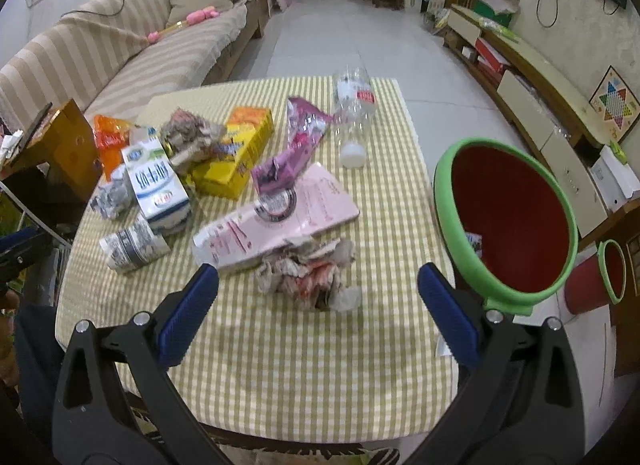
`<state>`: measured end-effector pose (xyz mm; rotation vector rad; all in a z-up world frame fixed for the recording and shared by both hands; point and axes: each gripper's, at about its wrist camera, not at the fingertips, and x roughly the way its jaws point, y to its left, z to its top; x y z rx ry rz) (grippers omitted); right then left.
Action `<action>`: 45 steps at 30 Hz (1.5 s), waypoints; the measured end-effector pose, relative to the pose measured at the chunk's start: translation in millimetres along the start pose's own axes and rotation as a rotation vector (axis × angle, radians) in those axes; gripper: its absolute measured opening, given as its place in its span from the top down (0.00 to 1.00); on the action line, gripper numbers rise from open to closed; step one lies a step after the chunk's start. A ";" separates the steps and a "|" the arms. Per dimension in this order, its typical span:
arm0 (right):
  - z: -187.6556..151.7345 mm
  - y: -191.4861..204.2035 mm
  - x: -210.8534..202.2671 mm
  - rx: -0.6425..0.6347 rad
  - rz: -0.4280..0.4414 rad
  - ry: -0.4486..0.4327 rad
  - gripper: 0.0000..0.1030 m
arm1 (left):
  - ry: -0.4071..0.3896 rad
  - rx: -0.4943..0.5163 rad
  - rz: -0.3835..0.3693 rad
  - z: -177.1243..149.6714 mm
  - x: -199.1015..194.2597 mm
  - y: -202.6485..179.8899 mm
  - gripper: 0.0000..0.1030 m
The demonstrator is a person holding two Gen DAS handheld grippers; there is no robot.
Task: Collect trash
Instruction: 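Move both tools back over the table toward the remaining trash, then grasp the white paper cup with the left tool while the right tool grasps crumpled paper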
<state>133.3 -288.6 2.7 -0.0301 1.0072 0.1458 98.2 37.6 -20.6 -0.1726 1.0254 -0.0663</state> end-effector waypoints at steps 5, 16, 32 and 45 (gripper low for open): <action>-5.1 -1.0 15.5 -0.002 -0.002 0.037 0.05 | 0.052 0.030 -0.003 -0.7 22.9 -3.8 0.09; -6.4 -3.1 62.4 -0.021 0.002 0.137 0.05 | 0.149 0.076 0.003 12.1 76.0 -8.7 0.14; -2.7 5.1 92.7 -0.064 0.024 0.185 0.21 | 0.237 0.156 0.032 15.9 129.1 -27.6 0.26; -7.1 8.0 72.6 -0.044 0.073 0.199 0.70 | 0.234 0.150 -0.006 -13.8 103.1 -27.8 0.36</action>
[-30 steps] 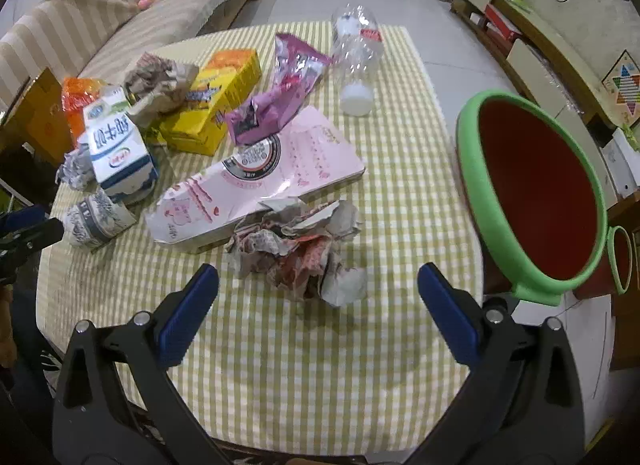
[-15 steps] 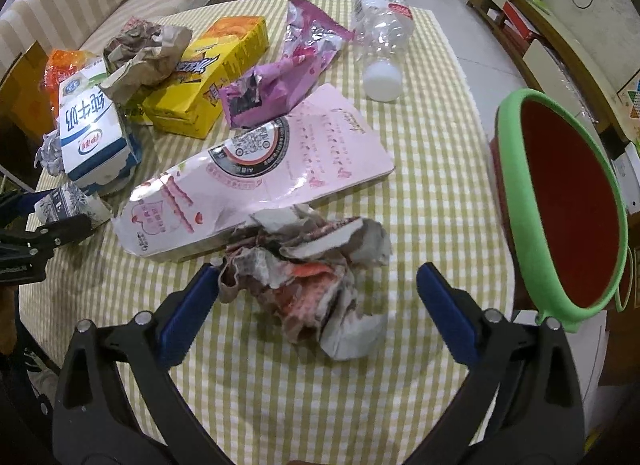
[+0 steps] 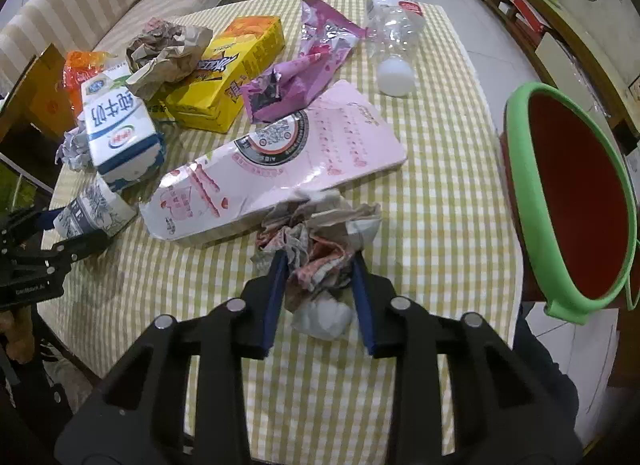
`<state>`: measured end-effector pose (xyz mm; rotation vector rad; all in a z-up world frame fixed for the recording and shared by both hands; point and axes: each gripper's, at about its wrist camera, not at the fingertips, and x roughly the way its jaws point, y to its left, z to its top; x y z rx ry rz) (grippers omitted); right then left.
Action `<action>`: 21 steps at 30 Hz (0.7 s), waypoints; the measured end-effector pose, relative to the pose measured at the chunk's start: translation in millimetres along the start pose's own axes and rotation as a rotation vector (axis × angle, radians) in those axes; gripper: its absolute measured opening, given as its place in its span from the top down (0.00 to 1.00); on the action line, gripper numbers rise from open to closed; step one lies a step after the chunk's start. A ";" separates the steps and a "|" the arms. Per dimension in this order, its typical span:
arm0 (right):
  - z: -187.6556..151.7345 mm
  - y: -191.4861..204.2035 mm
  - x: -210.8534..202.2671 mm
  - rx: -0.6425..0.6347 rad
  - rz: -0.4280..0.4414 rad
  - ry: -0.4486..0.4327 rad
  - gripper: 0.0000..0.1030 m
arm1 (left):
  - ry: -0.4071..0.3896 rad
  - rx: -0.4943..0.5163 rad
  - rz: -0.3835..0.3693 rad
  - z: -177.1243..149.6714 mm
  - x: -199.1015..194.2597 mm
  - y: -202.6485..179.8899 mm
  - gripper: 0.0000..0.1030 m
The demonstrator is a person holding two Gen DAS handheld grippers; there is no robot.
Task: Collect trash
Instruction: 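Grasp the white paper cup with the left tool while the right tool grasps crumpled paper, then carry the cup and crumpled paper over the red bucket and release both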
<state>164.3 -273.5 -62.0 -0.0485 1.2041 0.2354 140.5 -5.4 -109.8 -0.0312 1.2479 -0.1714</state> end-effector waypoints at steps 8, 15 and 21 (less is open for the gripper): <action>-4.5 -3.5 -17.7 0.005 0.035 -0.013 0.70 | -0.022 -0.074 -0.027 -21.3 -24.8 19.9 0.36; -1.3 4.8 -41.0 -0.008 0.060 -0.060 0.71 | -0.094 -0.108 -0.028 -28.2 -60.7 28.2 0.36; 2.7 10.7 -66.9 -0.020 0.080 -0.117 0.71 | -0.173 -0.120 -0.035 -19.8 -96.1 22.7 0.36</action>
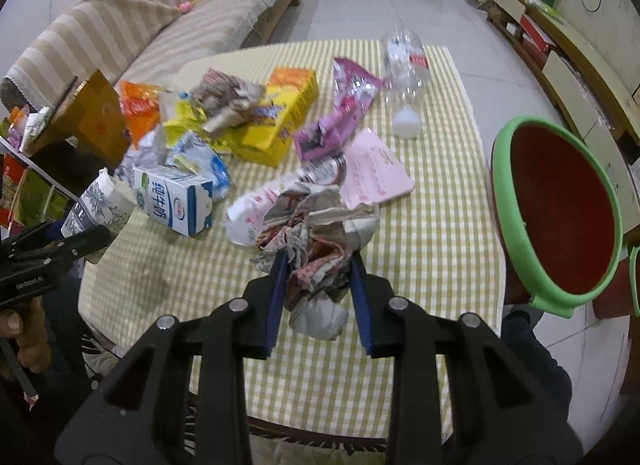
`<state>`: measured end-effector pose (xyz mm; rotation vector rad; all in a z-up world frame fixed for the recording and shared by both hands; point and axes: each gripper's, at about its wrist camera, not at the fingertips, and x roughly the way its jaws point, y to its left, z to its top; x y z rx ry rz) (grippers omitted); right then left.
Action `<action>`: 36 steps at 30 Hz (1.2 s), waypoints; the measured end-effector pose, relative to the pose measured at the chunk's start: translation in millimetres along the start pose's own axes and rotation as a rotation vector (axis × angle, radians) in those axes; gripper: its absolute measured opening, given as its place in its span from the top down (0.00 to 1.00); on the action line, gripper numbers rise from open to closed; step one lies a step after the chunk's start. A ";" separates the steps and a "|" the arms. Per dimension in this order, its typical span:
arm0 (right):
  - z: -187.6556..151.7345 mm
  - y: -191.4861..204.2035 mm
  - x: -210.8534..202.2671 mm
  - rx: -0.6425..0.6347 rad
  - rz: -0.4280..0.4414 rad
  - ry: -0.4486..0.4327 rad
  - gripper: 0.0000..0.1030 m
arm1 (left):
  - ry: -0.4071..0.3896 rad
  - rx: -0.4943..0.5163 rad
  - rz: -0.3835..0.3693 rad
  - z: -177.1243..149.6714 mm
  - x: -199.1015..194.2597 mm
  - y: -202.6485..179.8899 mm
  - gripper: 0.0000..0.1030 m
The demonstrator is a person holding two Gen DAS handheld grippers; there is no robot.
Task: Collect trash
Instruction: 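Carry the cup and crumpled paper over the red bucket and release both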
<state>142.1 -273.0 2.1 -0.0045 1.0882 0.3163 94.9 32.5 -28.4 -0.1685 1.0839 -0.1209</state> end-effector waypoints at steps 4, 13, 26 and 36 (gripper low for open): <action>4.0 1.0 -11.6 -0.001 0.009 -0.030 0.71 | -0.041 0.004 -0.007 16.7 -12.5 -13.3 0.36; 9.2 -16.1 -27.6 0.033 0.004 -0.070 0.71 | -0.079 0.039 -0.028 36.0 -18.2 -47.5 0.36; 21.8 -73.7 -50.6 0.124 -0.046 -0.133 0.71 | -0.086 0.147 -0.096 74.6 -8.9 -114.4 0.36; 25.4 -146.9 -68.4 0.236 -0.129 -0.175 0.71 | -0.070 0.271 -0.182 106.0 14.6 -191.7 0.36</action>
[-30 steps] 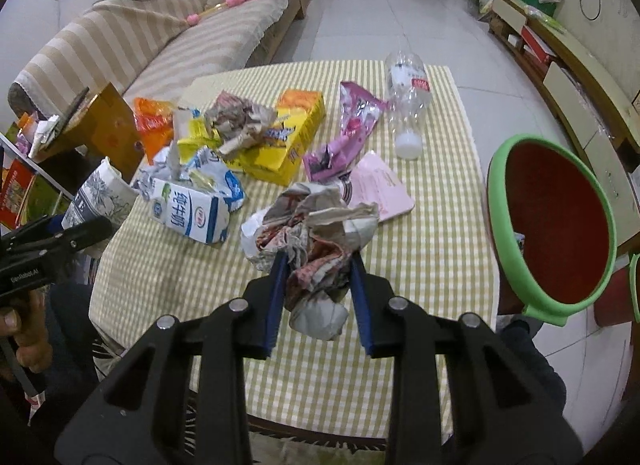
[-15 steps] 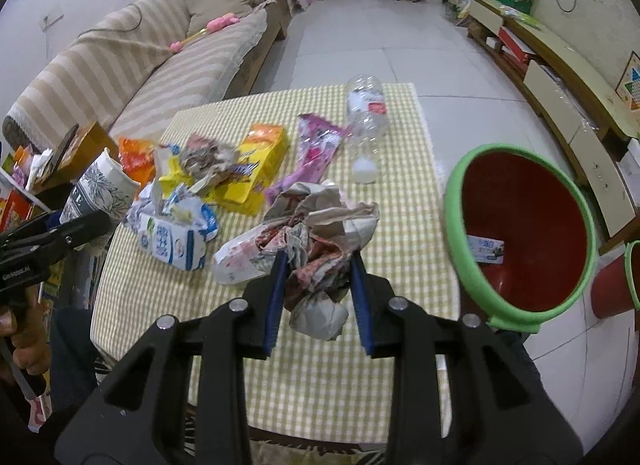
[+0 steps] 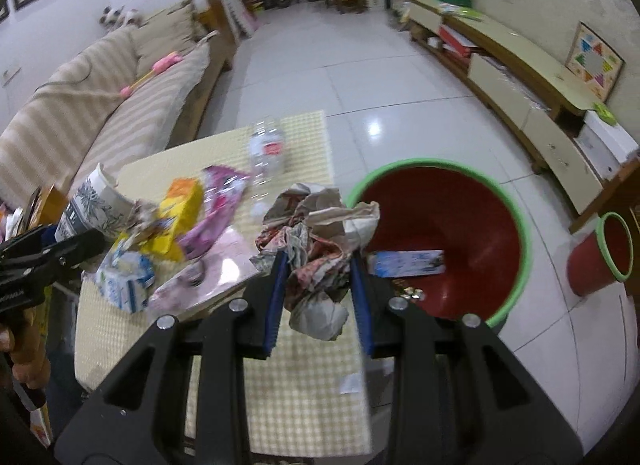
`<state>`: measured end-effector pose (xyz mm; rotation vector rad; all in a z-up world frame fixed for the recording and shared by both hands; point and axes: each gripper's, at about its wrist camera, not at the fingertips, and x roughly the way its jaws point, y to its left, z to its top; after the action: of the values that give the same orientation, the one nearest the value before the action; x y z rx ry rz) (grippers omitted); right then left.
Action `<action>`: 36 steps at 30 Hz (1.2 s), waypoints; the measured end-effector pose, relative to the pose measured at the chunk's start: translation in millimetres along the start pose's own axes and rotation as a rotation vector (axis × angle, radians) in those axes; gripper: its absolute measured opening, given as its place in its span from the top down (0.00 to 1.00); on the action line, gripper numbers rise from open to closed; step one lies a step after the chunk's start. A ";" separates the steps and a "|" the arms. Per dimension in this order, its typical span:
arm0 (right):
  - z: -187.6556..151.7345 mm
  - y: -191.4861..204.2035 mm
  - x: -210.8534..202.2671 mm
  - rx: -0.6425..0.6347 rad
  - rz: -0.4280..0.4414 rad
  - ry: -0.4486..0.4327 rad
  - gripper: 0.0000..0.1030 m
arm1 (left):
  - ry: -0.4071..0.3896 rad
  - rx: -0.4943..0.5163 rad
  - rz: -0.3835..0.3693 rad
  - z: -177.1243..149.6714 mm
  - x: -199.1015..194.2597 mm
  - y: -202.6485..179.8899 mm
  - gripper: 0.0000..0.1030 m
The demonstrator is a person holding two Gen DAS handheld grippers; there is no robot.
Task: Collect trash
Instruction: 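Carry the cup and crumpled paper over the red bucket and release both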
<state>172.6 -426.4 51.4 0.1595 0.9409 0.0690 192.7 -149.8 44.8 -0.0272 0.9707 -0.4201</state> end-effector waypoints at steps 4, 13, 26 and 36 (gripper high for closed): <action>5.5 -30.4 2.8 0.049 -0.031 -0.006 0.70 | 0.015 0.038 -0.040 16.3 20.3 -25.8 0.36; 8.8 -86.9 15.1 0.134 -0.072 -0.002 0.71 | 0.053 0.122 -0.116 48.0 66.7 -83.4 0.36; 3.2 -136.5 36.1 0.206 -0.087 0.029 0.70 | 0.115 0.162 -0.184 75.4 127.7 -141.6 0.35; -0.3 -139.0 38.9 0.223 -0.102 0.014 0.28 | 0.118 0.139 -0.182 84.4 143.1 -149.8 0.19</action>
<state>193.8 -558.4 -2.9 0.3168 0.9685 -0.1291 280.9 -352.6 10.5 0.0364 1.0575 -0.6618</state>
